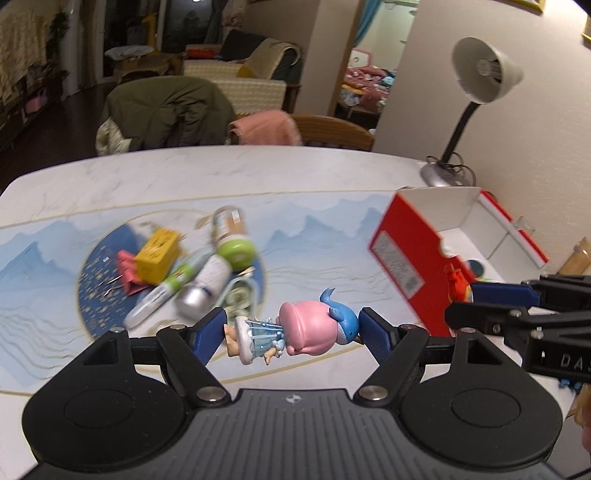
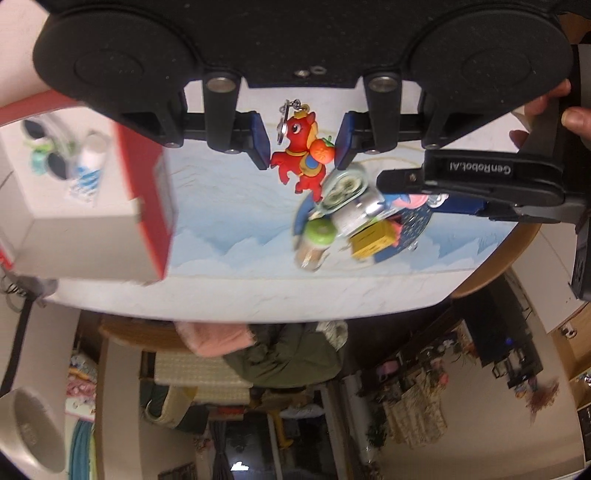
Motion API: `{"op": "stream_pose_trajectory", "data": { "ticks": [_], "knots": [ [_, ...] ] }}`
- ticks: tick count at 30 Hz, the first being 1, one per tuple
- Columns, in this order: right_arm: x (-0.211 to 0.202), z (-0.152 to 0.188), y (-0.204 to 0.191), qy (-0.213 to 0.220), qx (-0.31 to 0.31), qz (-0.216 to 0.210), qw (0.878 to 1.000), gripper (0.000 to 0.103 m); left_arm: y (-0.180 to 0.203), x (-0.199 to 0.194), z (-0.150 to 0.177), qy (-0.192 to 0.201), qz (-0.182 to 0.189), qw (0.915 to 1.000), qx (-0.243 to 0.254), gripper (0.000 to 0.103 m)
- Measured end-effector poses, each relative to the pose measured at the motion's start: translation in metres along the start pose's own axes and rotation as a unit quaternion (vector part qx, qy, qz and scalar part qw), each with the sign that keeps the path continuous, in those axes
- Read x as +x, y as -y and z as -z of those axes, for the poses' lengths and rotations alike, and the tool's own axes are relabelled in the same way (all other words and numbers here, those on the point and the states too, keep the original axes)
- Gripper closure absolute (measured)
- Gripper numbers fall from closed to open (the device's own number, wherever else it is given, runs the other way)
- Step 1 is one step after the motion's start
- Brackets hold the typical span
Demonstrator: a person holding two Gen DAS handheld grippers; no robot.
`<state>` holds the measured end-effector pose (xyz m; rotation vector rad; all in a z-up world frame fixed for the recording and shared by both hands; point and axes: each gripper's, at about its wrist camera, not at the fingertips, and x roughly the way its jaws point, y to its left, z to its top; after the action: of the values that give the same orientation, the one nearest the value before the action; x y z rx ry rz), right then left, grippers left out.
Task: Organize rigid objects
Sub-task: 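Carry the doll and dragon keychain with both tools over the shoebox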
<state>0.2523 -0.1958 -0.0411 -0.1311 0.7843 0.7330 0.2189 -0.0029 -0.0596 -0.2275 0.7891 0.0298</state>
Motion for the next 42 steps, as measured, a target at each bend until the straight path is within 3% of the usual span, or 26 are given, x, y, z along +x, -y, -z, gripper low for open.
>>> {"op": "stream_pose_trajectory", "data": {
  "ticks": [9, 22, 33, 42],
  "knots": [
    [-0.031, -0.011, 0.058, 0.027, 0.014, 0.03, 0.999, 0.066, 0.069, 0.002, -0.02, 0.028, 0.021, 0.9984, 0.045, 0.025],
    [-0.048, -0.016, 0.151, 0.038, 0.04, 0.068, 0.996, 0.066, 0.156, 0.048, -0.044, 0.016, 0.029, 0.9932, 0.111, 0.025],
    [-0.027, -0.024, 0.226, 0.016, 0.053, 0.095, 0.994, 0.066, 0.214, 0.11, -0.072, -0.006, 0.033, 0.9876, 0.153, 0.025],
    [0.015, -0.019, 0.268, -0.04, 0.034, 0.113, 0.992, 0.066, 0.242, 0.17, -0.087, -0.033, 0.016, 0.9819, 0.186, 0.025]
  ]
}}
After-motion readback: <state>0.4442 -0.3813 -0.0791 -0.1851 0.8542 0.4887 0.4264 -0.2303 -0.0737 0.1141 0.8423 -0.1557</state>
